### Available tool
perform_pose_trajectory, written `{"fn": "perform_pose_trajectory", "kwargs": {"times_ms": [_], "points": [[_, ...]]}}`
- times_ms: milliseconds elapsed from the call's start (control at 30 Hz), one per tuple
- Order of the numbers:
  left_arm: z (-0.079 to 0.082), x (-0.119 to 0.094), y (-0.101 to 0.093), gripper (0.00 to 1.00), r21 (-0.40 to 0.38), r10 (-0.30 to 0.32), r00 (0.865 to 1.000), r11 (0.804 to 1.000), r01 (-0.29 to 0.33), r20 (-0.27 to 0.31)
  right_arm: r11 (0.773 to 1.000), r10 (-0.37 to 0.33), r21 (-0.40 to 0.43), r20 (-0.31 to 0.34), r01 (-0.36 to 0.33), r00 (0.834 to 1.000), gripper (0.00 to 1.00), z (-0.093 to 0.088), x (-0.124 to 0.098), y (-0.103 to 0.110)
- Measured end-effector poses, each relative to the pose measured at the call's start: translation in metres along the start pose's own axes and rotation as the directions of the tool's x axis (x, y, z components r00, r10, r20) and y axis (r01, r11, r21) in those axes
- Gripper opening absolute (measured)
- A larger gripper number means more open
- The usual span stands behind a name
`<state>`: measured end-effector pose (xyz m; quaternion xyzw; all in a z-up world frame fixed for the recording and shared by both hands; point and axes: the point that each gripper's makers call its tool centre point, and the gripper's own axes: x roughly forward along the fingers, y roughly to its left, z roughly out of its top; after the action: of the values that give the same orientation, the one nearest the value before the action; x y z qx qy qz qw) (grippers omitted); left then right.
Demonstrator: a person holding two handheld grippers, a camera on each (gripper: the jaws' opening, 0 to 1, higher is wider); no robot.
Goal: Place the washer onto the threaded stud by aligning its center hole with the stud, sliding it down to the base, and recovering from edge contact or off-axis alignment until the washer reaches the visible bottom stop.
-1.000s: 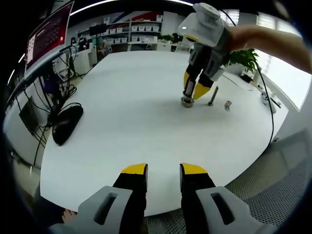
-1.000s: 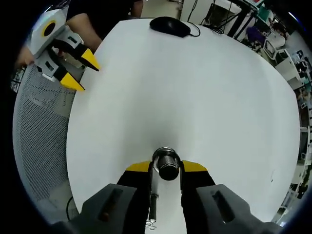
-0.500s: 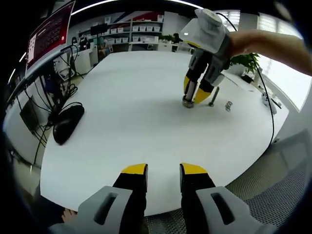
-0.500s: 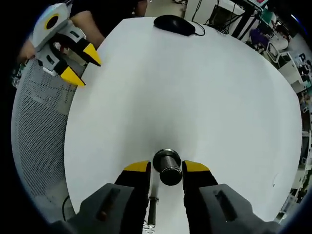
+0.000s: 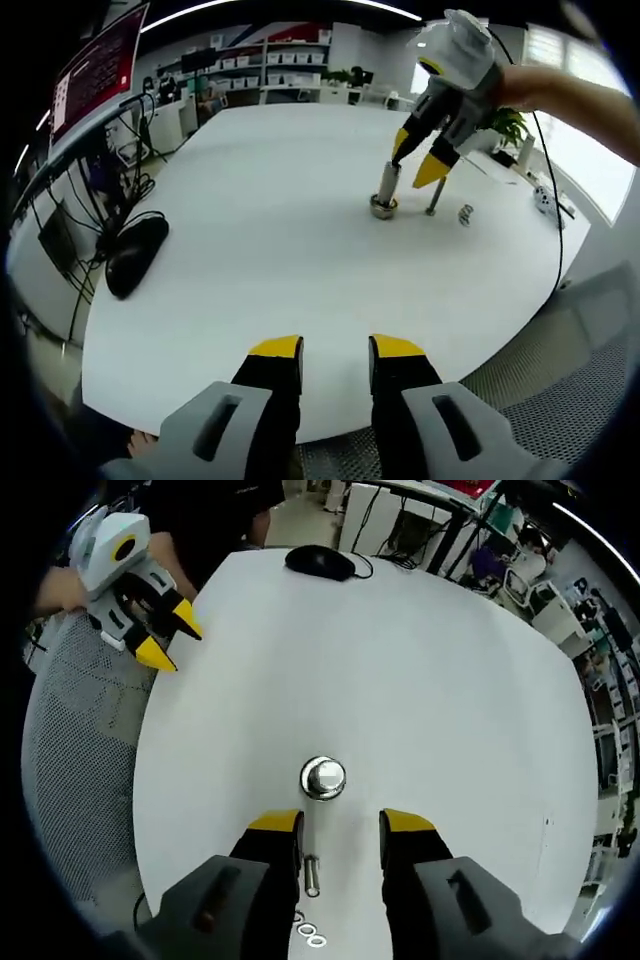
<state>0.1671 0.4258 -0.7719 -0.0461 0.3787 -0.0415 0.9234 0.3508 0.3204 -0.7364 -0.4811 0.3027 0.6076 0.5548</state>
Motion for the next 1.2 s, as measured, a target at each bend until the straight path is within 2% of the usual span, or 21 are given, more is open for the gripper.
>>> {"fn": "perform_pose_trajectory", "kwargs": {"times_ms": [200,333,500,667,733,767,867,1000,1100,1133,1200], "points": [[0.000,0.000,-0.001,0.24,0.006,-0.005,1.000,1.000,0.005,-0.004,0.994,-0.077,0.088,0.064,0.071,0.995,0.36,-0.015,-0.027,-0.011],[-0.002,0.000,-0.001,0.24,0.005,-0.006,1.000,1.000,0.006,-0.011,0.985,-0.102,0.144,0.077,0.091,0.992,0.35,-0.028,-0.042,-0.013],[-0.002,0.000,-0.001,0.24,-0.008,-0.007,1.000,1.000,0.007,-0.010,0.961,-0.143,0.252,0.108,0.112,0.984,0.34,-0.042,-0.055,-0.014],[-0.003,0.001,-0.002,0.24,-0.002,-0.008,1.000,1.000,0.008,-0.018,0.941,-0.169,0.316,0.130,0.120,0.977,0.34,-0.051,-0.060,-0.012],[-0.003,0.001,-0.002,0.24,0.000,-0.010,1.000,1.000,0.010,-0.021,0.927,-0.179,0.356,0.153,0.115,0.972,0.34,-0.053,-0.062,-0.011],[-0.004,0.001,-0.002,0.24,0.003,-0.011,1.000,1.000,0.011,-0.023,0.915,-0.173,0.393,0.195,0.085,0.965,0.34,-0.052,-0.063,-0.009],[-0.004,0.001,-0.002,0.24,0.003,-0.012,1.000,1.000,0.012,-0.026,0.893,-0.175,0.447,0.249,0.047,0.952,0.34,-0.051,-0.066,-0.004],[-0.005,0.001,-0.003,0.24,0.005,-0.014,0.999,1.000,0.014,-0.029,0.885,-0.175,0.464,0.251,0.040,0.952,0.34,-0.062,-0.064,-0.001],[-0.004,0.001,-0.003,0.24,0.005,-0.017,0.999,1.000,0.017,-0.029,0.869,-0.180,0.494,0.257,0.031,0.949,0.34,-0.068,-0.064,0.003],[-0.004,0.001,-0.003,0.24,0.005,-0.017,0.999,1.000,0.017,-0.028,0.859,-0.177,0.511,0.269,0.015,0.947,0.34,-0.069,-0.063,0.004],[-0.004,0.001,-0.003,0.24,0.006,-0.018,1.000,1.000,0.018,-0.025,0.817,-0.176,0.576,0.303,-0.033,0.937,0.35,-0.072,-0.061,0.006]]}}
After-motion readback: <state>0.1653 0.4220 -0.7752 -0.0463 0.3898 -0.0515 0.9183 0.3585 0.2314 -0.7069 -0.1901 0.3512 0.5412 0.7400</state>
